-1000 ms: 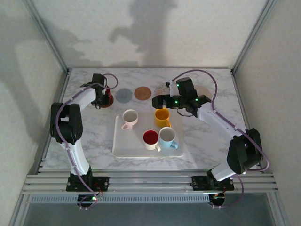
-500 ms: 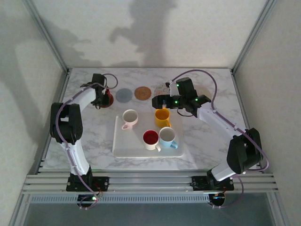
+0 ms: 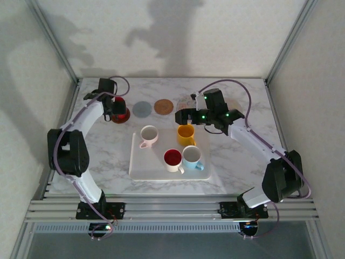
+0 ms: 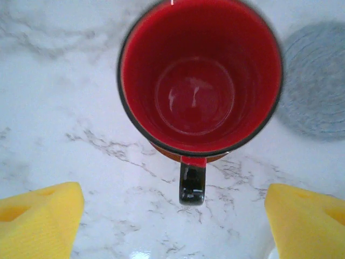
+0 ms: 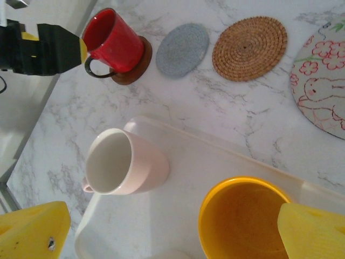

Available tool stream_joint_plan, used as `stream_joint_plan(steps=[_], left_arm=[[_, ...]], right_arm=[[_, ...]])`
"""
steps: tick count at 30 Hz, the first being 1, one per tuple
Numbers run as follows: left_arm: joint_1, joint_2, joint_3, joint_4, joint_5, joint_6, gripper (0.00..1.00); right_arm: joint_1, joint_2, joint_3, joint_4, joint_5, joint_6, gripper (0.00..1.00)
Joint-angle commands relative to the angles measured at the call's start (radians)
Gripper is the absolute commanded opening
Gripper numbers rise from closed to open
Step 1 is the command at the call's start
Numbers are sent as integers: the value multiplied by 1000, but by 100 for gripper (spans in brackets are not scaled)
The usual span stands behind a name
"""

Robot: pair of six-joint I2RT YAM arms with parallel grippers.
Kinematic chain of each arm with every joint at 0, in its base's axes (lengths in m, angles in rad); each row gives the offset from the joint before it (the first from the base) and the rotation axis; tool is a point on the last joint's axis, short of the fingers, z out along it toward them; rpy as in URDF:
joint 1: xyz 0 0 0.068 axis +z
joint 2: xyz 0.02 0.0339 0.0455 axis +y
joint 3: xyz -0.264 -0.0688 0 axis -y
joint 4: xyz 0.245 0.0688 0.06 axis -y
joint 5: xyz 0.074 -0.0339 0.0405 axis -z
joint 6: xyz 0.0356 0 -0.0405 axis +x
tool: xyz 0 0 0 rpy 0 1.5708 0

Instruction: Place the cup by the coaster

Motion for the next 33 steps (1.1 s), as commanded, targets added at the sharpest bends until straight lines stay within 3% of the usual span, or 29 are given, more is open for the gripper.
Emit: stream_joint_plan(steps=[1,9,16,25,33], left_arm=[[-1,-114,16,-40,-18,-35,95],[-41,-335,31,-95,74,8,100],[-98,-498,-4,-142,243,75,100],[-250,-565,-162,-204,185,123,100],[-322,-582,-283,-190,180,87,100]], right_arm=[[11,-51,-11,-23,9,-13,99],[15,-141,-36,-64,32,-31,99],[14,-215,-33,-129,43,-59,99],[14,-282,-73,-177,42,-63,99],[15,-308,-122,-190,43,-46,99]])
